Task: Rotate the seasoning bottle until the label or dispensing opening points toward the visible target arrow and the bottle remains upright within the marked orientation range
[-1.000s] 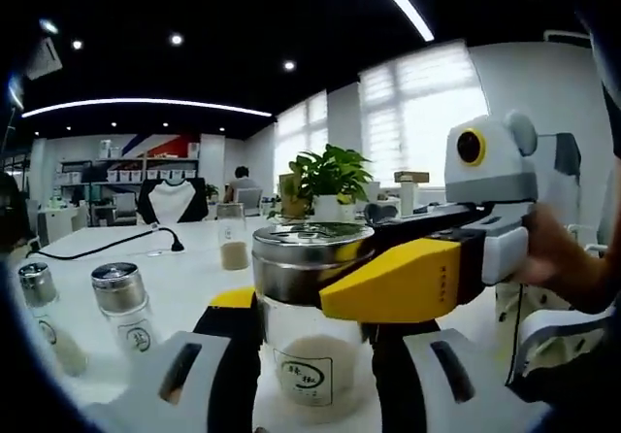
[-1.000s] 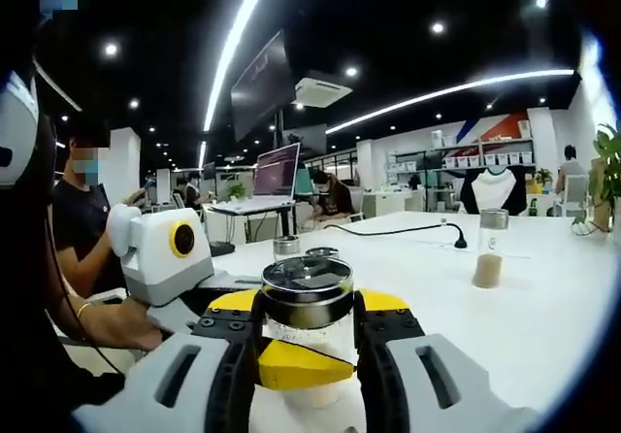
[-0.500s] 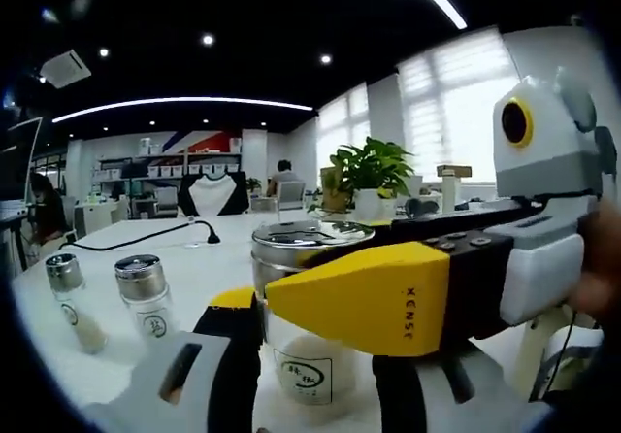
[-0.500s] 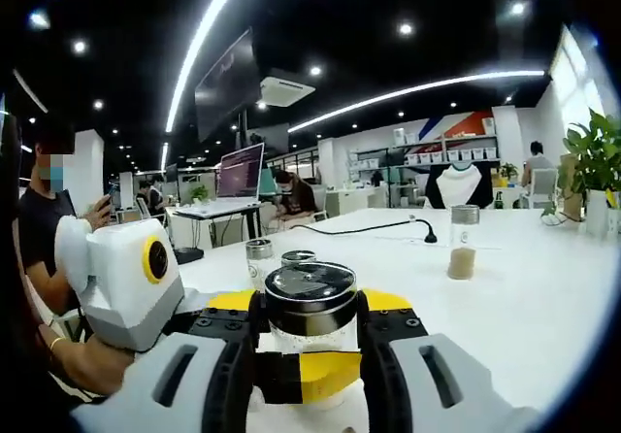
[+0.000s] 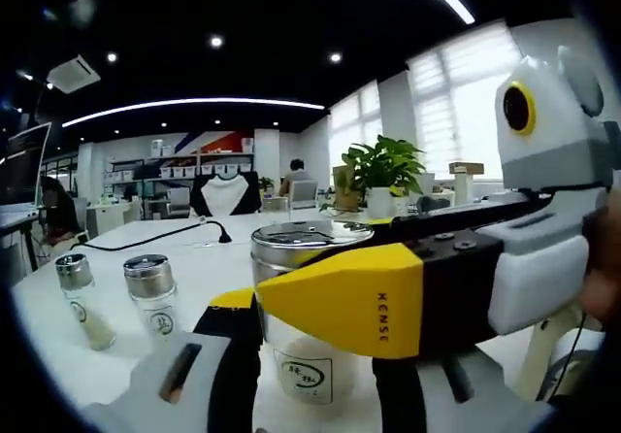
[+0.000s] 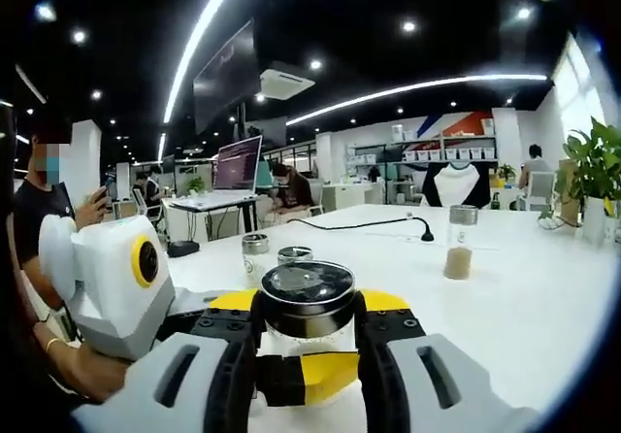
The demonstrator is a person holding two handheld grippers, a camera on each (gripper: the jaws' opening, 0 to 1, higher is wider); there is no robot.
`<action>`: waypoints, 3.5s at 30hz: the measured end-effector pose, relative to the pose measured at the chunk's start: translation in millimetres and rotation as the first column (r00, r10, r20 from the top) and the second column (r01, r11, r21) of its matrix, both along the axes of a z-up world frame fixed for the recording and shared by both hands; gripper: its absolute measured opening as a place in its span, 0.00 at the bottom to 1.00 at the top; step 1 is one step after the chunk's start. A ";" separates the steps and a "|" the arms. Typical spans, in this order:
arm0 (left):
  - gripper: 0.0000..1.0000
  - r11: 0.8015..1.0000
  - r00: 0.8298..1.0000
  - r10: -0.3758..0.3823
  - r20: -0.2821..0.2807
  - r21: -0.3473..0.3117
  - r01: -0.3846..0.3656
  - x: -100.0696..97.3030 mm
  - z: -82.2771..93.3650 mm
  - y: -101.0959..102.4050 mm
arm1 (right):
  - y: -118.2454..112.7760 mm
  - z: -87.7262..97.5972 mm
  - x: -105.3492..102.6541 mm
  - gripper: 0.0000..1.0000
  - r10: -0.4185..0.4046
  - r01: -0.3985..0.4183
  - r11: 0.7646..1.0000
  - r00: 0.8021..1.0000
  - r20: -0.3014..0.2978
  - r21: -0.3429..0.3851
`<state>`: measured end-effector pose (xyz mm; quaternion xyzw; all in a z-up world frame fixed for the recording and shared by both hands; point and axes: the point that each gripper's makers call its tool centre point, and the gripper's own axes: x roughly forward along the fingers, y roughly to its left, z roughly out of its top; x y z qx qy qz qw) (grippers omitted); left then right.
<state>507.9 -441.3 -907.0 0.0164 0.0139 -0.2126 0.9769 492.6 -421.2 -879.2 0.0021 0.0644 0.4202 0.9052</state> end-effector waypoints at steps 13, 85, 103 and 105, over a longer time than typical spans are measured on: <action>0.45 0.999 0.999 0.034 0.042 0.008 -0.035 -2.5 1.7 -0.1 | 0.0 1.6 -2.4 0.37 -0.007 0.010 0.998 0.999 -0.036 0.064; 0.43 0.992 0.992 -0.119 0.044 -0.030 0.120 4.1 -1.0 4.2 | -36.8 23.5 -6.7 0.31 0.150 -0.158 0.975 0.987 0.058 0.157; 0.43 0.995 0.994 -0.085 0.075 -0.042 0.088 24.5 8.2 8.7 | -65.2 26.1 2.2 0.27 0.036 -0.045 0.988 0.997 0.068 0.149; 0.43 0.997 0.995 -0.070 0.075 -0.040 0.073 30.6 8.3 10.1 | -66.5 25.7 2.0 0.27 0.033 -0.043 0.988 0.997 0.066 0.149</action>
